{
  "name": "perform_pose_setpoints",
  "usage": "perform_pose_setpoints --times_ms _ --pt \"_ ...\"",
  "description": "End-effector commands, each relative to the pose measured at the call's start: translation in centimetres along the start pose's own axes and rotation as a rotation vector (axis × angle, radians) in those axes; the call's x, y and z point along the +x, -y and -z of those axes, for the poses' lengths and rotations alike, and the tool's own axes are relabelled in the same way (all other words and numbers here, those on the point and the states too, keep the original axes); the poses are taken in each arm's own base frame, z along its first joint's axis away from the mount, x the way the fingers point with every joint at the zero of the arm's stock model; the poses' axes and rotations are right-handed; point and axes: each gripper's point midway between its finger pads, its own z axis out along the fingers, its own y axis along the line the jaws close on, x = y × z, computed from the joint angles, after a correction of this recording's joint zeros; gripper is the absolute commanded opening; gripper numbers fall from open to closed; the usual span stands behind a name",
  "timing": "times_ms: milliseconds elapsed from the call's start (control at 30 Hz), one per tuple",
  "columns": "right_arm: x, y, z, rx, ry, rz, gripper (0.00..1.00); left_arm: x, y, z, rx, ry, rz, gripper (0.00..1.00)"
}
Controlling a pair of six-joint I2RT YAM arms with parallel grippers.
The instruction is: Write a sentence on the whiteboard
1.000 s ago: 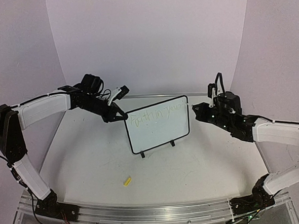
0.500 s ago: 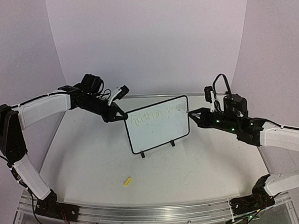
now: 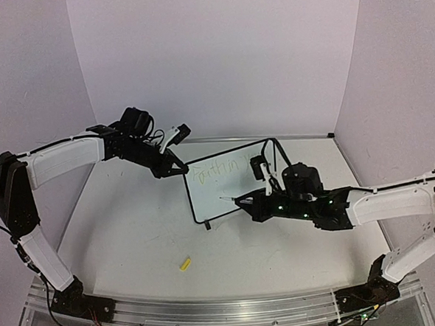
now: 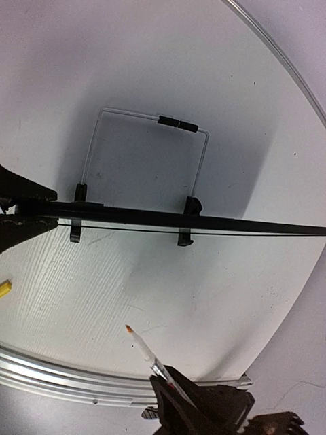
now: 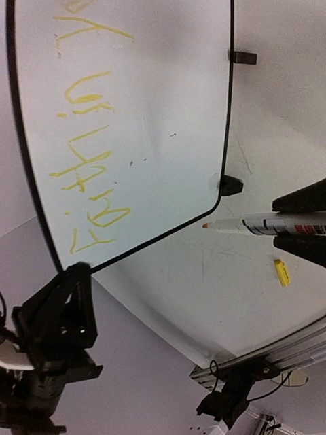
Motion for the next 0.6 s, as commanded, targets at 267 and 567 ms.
perform_pose_setpoints --times_ms 267,567 --pt "-2.5 -2.0 -5.5 0.013 0.108 0.034 0.0 5.5 -0.3 -1.9 -0.021 -0.186 0.069 0.0" --pt "-2.4 -0.8 -7.6 0.077 0.114 0.025 0.0 5.4 -0.3 -1.9 -0.025 -0.183 0.07 0.0"
